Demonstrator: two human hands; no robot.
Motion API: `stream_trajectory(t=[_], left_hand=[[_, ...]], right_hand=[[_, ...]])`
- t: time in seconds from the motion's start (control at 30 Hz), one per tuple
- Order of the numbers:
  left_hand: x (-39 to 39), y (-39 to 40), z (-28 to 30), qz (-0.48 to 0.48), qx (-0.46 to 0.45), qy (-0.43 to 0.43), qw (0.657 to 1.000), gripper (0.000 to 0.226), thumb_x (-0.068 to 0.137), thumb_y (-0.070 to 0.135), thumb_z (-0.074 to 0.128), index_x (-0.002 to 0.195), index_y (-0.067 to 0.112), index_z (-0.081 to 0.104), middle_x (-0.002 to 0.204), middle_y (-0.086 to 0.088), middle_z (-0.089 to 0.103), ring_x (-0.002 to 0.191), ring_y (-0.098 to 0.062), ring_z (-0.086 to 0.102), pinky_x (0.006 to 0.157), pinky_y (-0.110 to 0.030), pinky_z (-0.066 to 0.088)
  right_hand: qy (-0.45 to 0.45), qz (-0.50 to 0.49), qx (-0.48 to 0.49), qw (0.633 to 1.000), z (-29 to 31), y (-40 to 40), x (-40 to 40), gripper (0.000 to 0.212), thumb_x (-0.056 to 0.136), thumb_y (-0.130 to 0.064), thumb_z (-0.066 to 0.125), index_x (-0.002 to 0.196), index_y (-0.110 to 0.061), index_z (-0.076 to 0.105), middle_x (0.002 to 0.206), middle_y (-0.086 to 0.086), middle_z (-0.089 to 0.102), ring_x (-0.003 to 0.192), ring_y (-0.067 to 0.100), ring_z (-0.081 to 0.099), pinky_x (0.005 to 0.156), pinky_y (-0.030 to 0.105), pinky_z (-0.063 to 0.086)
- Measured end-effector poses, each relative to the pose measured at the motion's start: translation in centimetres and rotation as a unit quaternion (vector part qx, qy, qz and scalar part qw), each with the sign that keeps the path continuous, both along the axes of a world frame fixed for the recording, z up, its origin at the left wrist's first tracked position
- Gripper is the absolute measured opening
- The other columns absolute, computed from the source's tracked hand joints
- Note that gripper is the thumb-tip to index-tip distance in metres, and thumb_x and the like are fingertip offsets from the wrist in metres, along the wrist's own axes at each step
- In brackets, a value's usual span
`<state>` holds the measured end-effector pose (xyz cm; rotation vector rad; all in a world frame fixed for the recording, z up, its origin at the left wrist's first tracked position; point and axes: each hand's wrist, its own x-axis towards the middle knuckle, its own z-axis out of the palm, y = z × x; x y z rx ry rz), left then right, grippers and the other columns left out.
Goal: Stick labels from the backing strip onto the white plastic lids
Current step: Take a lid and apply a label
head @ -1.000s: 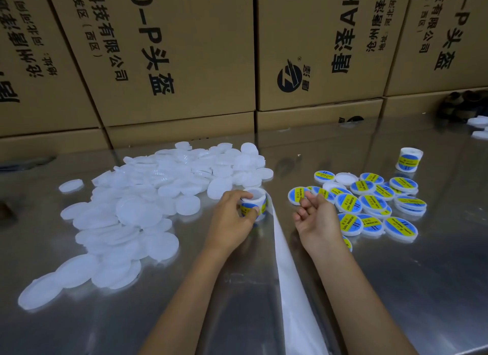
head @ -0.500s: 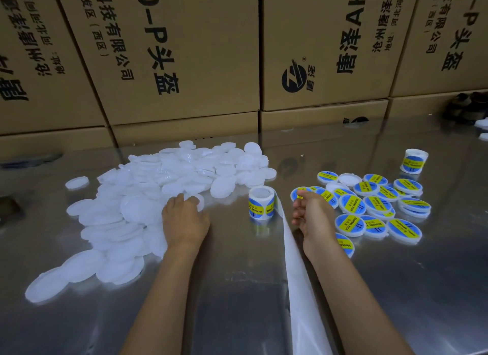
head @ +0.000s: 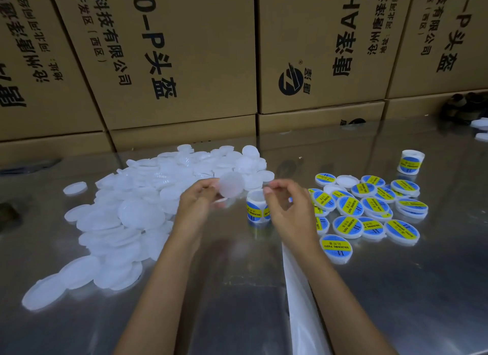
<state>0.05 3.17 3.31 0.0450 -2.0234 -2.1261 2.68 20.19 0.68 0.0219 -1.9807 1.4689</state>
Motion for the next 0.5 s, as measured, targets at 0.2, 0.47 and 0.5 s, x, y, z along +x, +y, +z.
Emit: stream_trajectory(t=[0.2, 0.47, 0.5], left_hand=[[1.0, 2.5, 0.0, -0.149, 0.095, -0.021, 0.984, 0.019, 0.102, 0.010, 0.054, 0.109, -0.001, 0.067, 0.102, -0.015, 0.076, 0.088, -0.025, 0.075, 0.070, -0.030, 0.059], [1.4, 3.3, -0.5, -0.150, 0.056, -0.008, 0.987, 0.017, 0.099, 0.020, 0.062, 0.099, 0.008, 0.074, 0.098, -0.009, 0.075, 0.083, -0.017, 0.071, 0.062, -0.025, 0.056], [1.3, 3.2, -0.4, -0.132, 0.054, -0.020, 0.990, 0.017, 0.099, 0.020, 0.061, 0.098, 0.008, 0.073, 0.097, -0.007, 0.074, 0.081, -0.015, 0.070, 0.060, -0.025, 0.056]], right_hand=[[0.021, -0.027, 0.090, 0.995, -0.4, -0.3, -0.2, 0.020, 0.085, -0.036, 0.075, 0.090, -0.019, 0.068, 0.093, -0.010, 0.063, 0.097, 0.017, 0.050, 0.084, 0.026, 0.040], [-0.024, 0.068, 0.019, 0.997, 0.0, 0.0, -0.1, 0.014, 0.097, -0.020, 0.061, 0.100, -0.017, 0.074, 0.103, -0.008, 0.069, 0.105, 0.016, 0.059, 0.092, 0.027, 0.044], [-0.041, 0.084, -0.051, 0.994, 0.2, 0.2, 0.0, 0.019, 0.100, -0.018, 0.055, 0.103, -0.016, 0.074, 0.107, -0.007, 0.069, 0.107, 0.009, 0.060, 0.092, 0.022, 0.045]])
